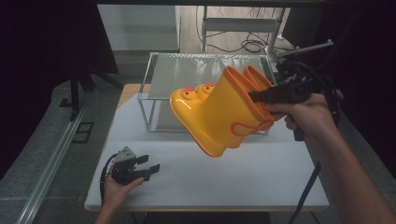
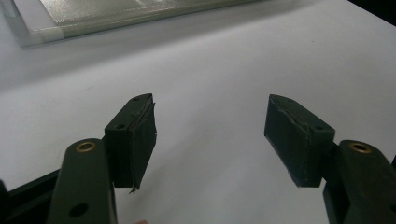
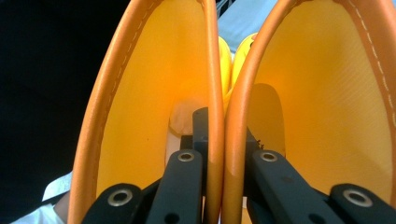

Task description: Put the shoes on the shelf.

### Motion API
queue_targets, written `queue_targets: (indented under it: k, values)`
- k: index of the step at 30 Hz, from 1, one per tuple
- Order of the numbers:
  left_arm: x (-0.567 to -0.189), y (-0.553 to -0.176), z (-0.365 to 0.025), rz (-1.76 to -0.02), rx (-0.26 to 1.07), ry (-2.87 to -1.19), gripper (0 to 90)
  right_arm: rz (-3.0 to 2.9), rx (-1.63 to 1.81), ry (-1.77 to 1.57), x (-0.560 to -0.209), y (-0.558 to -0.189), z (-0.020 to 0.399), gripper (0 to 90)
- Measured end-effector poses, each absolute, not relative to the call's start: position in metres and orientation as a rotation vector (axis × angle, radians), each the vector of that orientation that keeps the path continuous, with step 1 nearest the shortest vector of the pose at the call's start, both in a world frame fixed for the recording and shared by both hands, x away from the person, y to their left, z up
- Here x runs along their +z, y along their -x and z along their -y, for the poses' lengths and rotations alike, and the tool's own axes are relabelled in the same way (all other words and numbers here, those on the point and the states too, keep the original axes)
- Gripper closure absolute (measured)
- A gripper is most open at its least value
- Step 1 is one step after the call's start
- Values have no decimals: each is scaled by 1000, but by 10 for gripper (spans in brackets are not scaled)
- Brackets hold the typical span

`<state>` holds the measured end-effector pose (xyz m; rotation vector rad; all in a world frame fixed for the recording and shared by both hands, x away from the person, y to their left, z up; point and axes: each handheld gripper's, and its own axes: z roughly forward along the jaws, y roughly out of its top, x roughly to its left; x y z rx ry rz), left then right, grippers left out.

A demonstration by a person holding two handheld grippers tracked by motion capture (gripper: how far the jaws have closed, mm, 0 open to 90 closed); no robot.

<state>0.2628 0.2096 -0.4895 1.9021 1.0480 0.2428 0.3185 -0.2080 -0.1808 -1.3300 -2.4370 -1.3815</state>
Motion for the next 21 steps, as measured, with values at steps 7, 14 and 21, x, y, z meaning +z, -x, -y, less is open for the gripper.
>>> queue_targets:
  k: [7,14,21]
  values:
    - [-492,-264,-208,-1045,237,-1913,338,2417,-1425,1356,-170,-341,207,857]
    - [-492,-264,-208,-1044,232,-1912,338,2390,-1458,1382,-167,-371,203,857]
    - [-495,-266,-208,-1054,225,-1917,338,2338,-1490,1430,-170,-402,200,857]
